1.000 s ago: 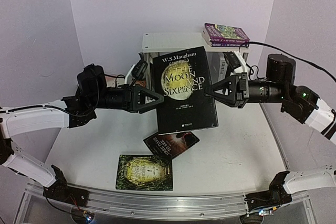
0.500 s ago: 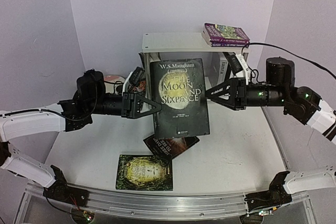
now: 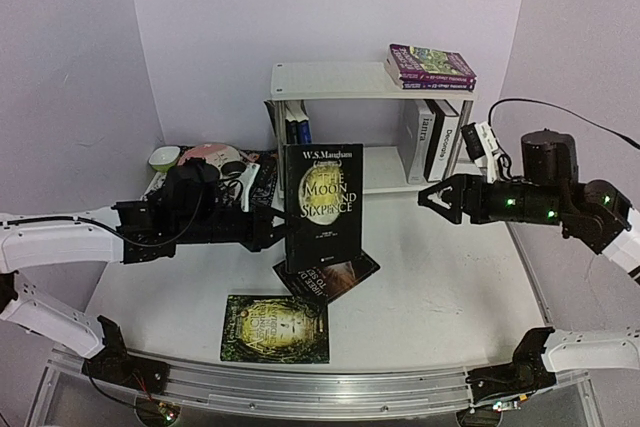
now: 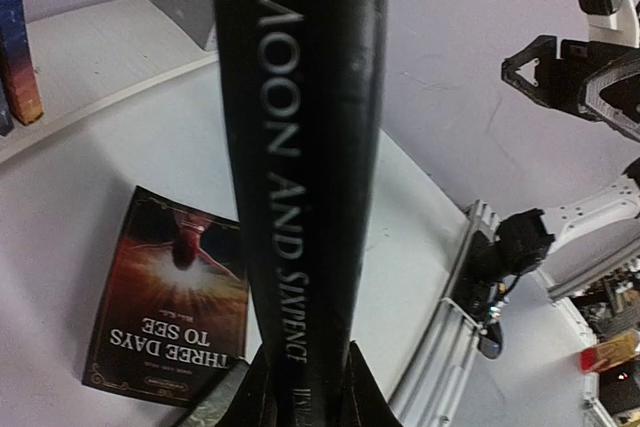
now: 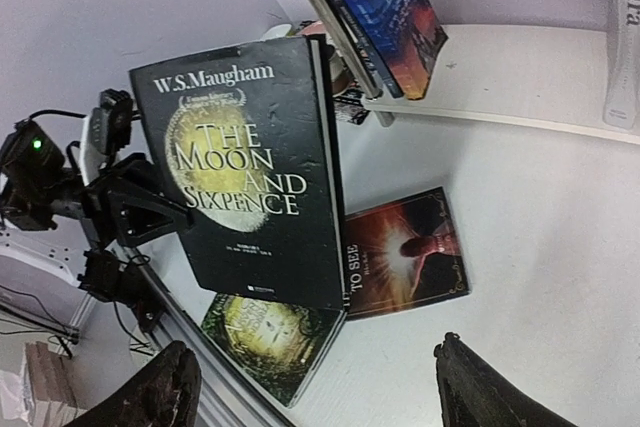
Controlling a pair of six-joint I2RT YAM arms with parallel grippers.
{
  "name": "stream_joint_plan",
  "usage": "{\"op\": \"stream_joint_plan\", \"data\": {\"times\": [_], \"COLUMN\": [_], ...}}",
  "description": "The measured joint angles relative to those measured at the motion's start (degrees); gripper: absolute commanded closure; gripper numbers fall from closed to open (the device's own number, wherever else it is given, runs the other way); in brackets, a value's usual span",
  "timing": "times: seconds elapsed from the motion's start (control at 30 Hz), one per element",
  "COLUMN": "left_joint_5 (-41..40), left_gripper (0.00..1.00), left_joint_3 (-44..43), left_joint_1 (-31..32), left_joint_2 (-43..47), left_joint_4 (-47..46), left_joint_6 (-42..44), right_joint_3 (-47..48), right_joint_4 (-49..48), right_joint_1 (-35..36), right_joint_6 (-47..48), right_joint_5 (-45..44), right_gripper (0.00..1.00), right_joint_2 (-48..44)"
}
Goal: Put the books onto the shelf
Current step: Place the book on the shelf.
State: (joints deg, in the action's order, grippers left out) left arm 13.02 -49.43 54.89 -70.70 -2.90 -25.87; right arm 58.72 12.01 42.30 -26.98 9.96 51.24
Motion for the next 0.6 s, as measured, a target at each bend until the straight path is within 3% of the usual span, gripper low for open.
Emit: {"op": "stream_joint_plan", "data": {"times": [0.17,0.6], "left_joint_5": [-12.9,-31.9], "left_gripper": [1.00,1.00], "left_joint_3": [-1.6,-19.1], "left_joint_1": [4.4,5.1], "left_joint_2": [-4.9,-25.6], "left_joint_4": [0.3,0.4], "left_joint_6": [5.5,8.5], "right_joint_3": [-2.3,-3.9], "right_joint_4": [0.9,3.0], "right_joint_1": [0.0,0.0], "right_joint_6": [1.1,3.2], "right_joint_5": [-3.4,-6.1], "right_gripper": [0.18,0.18], "right_joint_2": [-0.8,-5.7]}}
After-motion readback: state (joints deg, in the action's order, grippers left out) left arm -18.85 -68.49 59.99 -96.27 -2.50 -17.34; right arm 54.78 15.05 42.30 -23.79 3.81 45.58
